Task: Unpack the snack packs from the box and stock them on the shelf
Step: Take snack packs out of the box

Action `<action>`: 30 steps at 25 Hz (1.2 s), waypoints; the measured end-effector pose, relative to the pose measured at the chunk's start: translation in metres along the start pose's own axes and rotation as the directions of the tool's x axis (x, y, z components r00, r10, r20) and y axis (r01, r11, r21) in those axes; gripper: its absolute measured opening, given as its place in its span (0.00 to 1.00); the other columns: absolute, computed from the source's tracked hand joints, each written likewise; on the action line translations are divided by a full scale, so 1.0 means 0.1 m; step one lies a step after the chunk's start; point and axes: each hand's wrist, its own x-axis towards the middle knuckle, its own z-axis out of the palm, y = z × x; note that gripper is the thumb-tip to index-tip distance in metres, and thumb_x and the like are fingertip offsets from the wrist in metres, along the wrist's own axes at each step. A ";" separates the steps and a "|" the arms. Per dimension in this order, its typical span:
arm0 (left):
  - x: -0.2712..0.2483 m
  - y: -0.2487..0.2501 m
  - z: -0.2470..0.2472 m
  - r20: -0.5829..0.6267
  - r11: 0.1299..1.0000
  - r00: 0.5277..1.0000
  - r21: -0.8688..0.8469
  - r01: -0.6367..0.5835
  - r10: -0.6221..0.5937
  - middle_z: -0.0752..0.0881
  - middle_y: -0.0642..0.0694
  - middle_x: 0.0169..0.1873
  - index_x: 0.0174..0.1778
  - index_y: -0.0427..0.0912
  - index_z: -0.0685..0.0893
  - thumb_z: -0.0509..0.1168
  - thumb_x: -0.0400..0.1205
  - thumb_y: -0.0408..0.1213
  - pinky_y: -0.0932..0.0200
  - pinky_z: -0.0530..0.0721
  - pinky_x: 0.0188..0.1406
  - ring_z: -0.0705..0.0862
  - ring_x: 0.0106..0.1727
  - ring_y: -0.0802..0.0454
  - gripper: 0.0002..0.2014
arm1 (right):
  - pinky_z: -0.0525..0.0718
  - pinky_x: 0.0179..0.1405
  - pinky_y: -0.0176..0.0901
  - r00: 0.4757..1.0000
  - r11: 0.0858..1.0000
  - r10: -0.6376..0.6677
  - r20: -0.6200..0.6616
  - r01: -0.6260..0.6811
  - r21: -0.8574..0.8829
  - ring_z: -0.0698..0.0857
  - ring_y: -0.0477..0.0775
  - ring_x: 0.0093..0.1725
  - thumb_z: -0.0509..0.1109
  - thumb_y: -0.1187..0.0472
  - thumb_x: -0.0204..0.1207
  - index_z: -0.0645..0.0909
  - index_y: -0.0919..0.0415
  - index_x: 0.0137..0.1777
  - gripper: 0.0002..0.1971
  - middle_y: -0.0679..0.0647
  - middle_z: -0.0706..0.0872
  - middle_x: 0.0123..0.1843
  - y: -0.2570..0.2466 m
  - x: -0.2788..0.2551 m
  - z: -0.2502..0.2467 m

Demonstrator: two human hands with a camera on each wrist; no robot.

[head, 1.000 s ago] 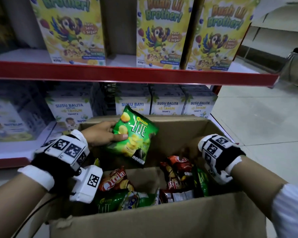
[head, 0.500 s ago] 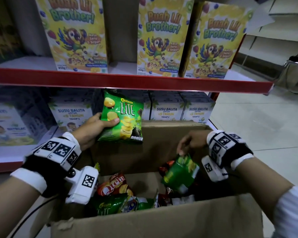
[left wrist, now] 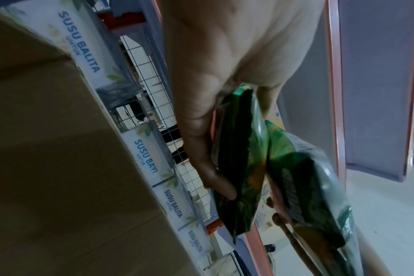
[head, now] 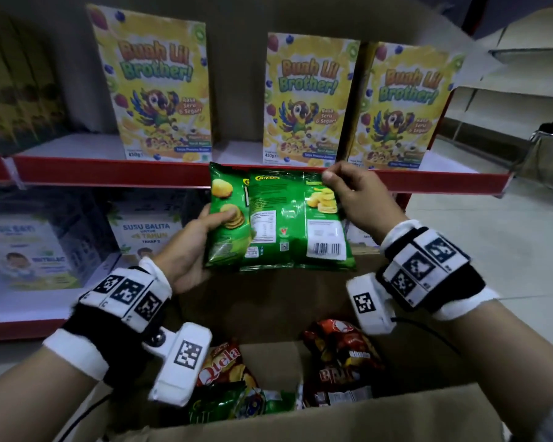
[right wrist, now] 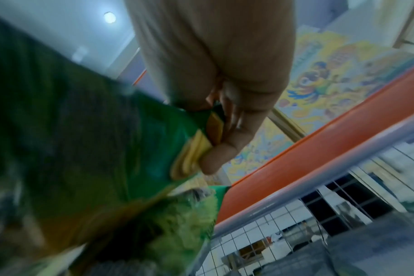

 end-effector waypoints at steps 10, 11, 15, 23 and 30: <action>0.03 0.14 -0.13 -0.045 0.983 0.989 -0.129 0.134 -0.141 0.92 0.37 0.46 0.65 0.43 0.79 0.59 0.83 0.49 0.41 0.88 0.30 0.92 0.41 0.38 0.19 | 0.85 0.59 0.48 0.585 0.626 -0.779 -0.223 0.721 -0.297 0.84 0.55 0.58 0.67 0.67 0.79 0.84 0.71 0.56 0.10 0.63 0.85 0.57 -0.23 -0.24 0.11; 0.04 0.15 -0.16 -0.021 0.977 0.991 -0.171 0.124 -0.130 0.92 0.37 0.47 0.62 0.43 0.82 0.59 0.81 0.55 0.39 0.88 0.33 0.91 0.43 0.37 0.23 | 0.83 0.62 0.50 0.596 0.597 -0.797 -0.099 0.751 -0.283 0.83 0.58 0.62 0.69 0.69 0.77 0.85 0.71 0.54 0.09 0.66 0.84 0.59 -0.19 -0.30 0.21; 0.03 0.19 -0.22 0.012 0.986 0.998 -0.156 0.062 -0.061 0.90 0.35 0.51 0.50 0.41 0.91 0.68 0.62 0.68 0.35 0.87 0.39 0.90 0.51 0.35 0.35 | 0.76 0.71 0.60 0.591 0.571 -0.778 0.213 0.807 -0.151 0.79 0.61 0.71 0.73 0.69 0.74 0.88 0.71 0.47 0.05 0.65 0.84 0.63 0.00 -0.42 0.41; 0.01 0.17 -0.21 -0.037 0.980 0.981 -0.048 -0.194 0.192 0.86 0.39 0.60 0.75 0.44 0.71 0.70 0.69 0.37 0.45 0.90 0.40 0.90 0.49 0.45 0.35 | 0.73 0.74 0.56 0.962 0.955 -0.208 -0.176 0.238 0.175 0.71 0.45 0.75 0.67 0.40 0.74 0.69 0.47 0.75 0.29 0.45 0.71 0.76 -0.09 -0.32 0.30; -0.01 0.00 -0.12 0.156 0.973 0.976 0.145 -0.177 0.154 0.91 0.48 0.50 0.63 0.55 0.76 0.81 0.61 0.36 0.60 0.88 0.37 0.91 0.48 0.50 0.35 | 0.80 0.68 0.45 0.936 0.992 -0.108 0.336 0.082 0.091 0.79 0.42 0.69 0.79 0.45 0.62 0.65 0.37 0.77 0.42 0.46 0.79 0.72 -0.11 -0.14 -0.01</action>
